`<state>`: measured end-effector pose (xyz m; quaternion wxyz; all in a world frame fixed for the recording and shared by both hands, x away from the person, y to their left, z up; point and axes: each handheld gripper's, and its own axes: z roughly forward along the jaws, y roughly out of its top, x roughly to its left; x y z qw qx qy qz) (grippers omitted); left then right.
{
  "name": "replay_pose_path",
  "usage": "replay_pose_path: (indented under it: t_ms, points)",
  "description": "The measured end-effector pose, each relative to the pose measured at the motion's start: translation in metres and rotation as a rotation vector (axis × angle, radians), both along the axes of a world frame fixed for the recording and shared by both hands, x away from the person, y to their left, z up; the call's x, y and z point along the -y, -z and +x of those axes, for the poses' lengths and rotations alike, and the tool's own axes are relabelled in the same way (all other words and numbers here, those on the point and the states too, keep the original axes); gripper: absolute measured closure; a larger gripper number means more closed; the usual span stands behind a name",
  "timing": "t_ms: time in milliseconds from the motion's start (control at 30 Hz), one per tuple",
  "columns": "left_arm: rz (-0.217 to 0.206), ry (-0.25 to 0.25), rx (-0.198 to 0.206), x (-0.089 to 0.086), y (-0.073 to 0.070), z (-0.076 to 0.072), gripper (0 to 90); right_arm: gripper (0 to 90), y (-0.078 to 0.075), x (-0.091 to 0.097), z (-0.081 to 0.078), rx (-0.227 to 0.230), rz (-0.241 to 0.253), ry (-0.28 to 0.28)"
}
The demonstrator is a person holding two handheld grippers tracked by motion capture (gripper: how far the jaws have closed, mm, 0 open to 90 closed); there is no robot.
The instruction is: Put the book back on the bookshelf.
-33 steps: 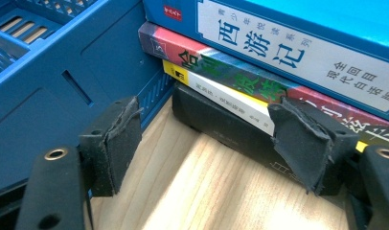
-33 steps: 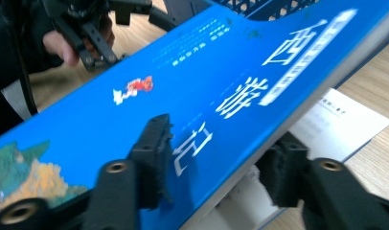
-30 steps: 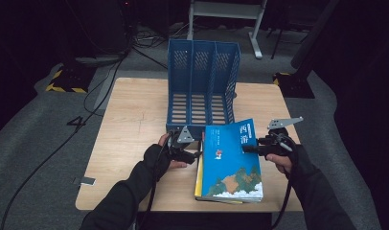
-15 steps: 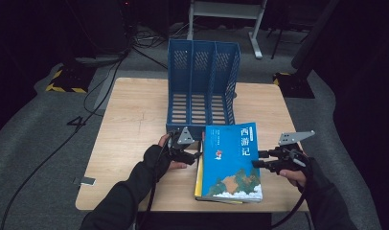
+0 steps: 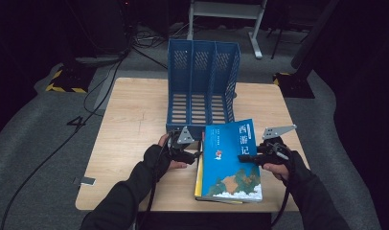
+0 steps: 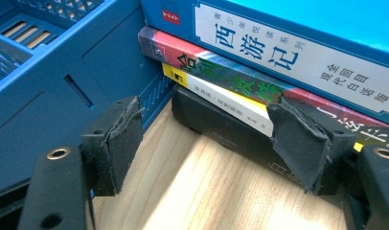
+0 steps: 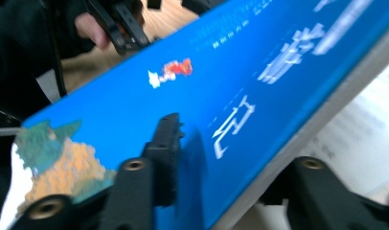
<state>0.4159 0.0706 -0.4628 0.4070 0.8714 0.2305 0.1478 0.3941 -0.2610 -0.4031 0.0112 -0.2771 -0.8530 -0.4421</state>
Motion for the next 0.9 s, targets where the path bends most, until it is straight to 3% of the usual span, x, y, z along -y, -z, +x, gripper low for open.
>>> replay_pose_path:
  t_ms: [133, 233, 367, 500, 633, 833, 900]
  points:
    - [-0.01, -0.006, -0.004, 0.0, 0.0, 0.001, 26.3, 68.8, -0.002, -0.002, 0.002, 0.006, 0.029, -0.01]
    - [0.036, -0.018, -0.006, 0.0, 0.004, 0.002, 26.5, 70.3, -0.001, -0.011, 0.004, 0.021, 0.037, -0.022]
    - [0.042, -0.032, -0.018, -0.006, 0.009, 0.005, 26.5, 71.6, -0.002, -0.026, 0.008, 0.033, 0.04, -0.045]
    - [-0.007, -0.041, -0.037, -0.016, 0.01, 0.009, 34.6, 71.6, -0.004, -0.033, 0.008, 0.043, 0.036, -0.058]
    - [-0.029, -0.038, -0.021, -0.016, 0.01, 0.008, 45.9, 71.6, -0.005, -0.035, 0.007, 0.049, 0.042, -0.061]
    - [-0.134, -0.001, -0.008, -0.015, -0.003, 0.003, 60.6, 71.7, -0.01, -0.026, -0.001, 0.081, 0.101, -0.047]
    - [-0.152, 0.006, 0.009, -0.014, -0.011, 0.0, 64.3, 71.8, -0.015, -0.021, -0.005, 0.102, 0.119, -0.045]
